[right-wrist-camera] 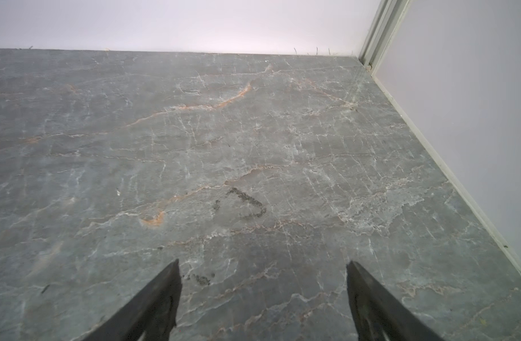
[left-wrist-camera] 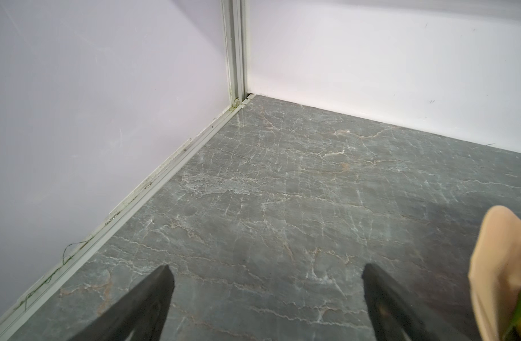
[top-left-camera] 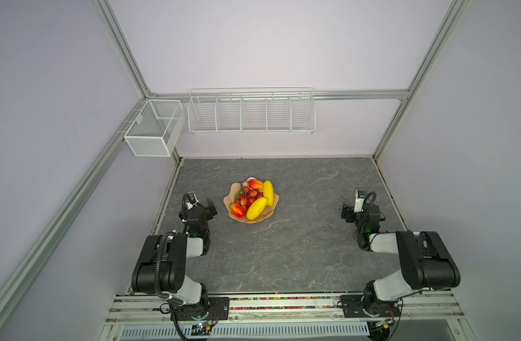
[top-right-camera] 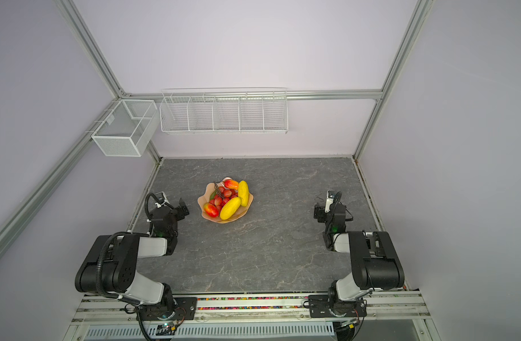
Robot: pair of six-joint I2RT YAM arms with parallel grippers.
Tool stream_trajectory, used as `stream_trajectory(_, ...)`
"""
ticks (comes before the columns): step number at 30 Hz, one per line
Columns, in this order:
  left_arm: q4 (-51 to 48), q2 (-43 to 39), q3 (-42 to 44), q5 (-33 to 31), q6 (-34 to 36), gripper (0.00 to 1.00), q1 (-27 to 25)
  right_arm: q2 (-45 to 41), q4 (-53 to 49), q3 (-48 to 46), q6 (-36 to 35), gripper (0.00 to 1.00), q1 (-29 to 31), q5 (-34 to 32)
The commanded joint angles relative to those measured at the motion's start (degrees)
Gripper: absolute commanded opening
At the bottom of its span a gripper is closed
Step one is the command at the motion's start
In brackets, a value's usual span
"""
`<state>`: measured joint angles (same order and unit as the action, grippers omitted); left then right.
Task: Place and organize the fake fruits in the fruit bowl
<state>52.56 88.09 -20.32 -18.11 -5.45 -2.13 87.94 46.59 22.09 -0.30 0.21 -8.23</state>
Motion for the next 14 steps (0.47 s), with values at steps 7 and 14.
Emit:
stream_trajectory(7,3.21,0.60,-0.03,1.11,1.20,0.99,0.20,-0.32,2.74,0.07,-1.33,0.89,0.29,1.22)
stream_trajectory(14,2.46,0.59,-0.35,1.26,1.32,0.99,0.19,-0.39,2.66,0.09,-1.29,0.88,0.26,1.31)
